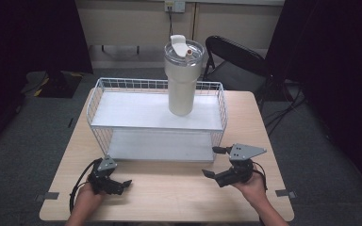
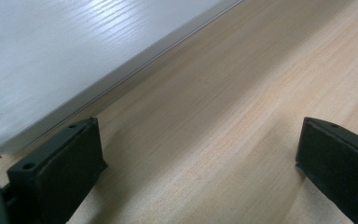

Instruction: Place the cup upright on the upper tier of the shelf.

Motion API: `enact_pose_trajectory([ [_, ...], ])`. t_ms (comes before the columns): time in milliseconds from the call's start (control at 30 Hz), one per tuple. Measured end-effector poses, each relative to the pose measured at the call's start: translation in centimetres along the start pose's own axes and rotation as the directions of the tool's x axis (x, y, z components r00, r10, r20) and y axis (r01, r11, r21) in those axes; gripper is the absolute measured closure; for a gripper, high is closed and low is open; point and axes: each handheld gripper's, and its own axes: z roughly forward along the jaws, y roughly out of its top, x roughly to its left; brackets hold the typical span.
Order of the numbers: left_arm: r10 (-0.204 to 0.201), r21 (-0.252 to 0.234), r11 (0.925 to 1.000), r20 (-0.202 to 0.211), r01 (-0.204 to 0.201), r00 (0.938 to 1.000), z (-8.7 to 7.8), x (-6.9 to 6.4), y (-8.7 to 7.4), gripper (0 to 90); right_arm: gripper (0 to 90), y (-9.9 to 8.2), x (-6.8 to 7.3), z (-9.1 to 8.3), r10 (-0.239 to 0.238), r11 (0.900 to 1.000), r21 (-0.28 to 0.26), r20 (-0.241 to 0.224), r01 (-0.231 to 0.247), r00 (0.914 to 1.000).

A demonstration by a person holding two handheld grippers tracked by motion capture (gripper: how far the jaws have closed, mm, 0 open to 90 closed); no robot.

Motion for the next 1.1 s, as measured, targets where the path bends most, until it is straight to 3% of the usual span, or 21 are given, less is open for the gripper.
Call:
enact_pose_trajectory([
  [300,0.000,0.000,1.0000,0.000,0.000,1.0000,0.0,0.0,0.0,0.0,9.9,-2.1,-0.3,-1.1,0.011,0.9996,0.027,0.016,-0.011,0.9998],
  [1100,0.000,0.000,1.0000,0.000,0.000,1.0000,0.0,0.0,0.0,0.0,10.1,-5.8,-0.8,-1.5,0.022,0.9948,0.098,0.052,-0.027,0.9984],
])
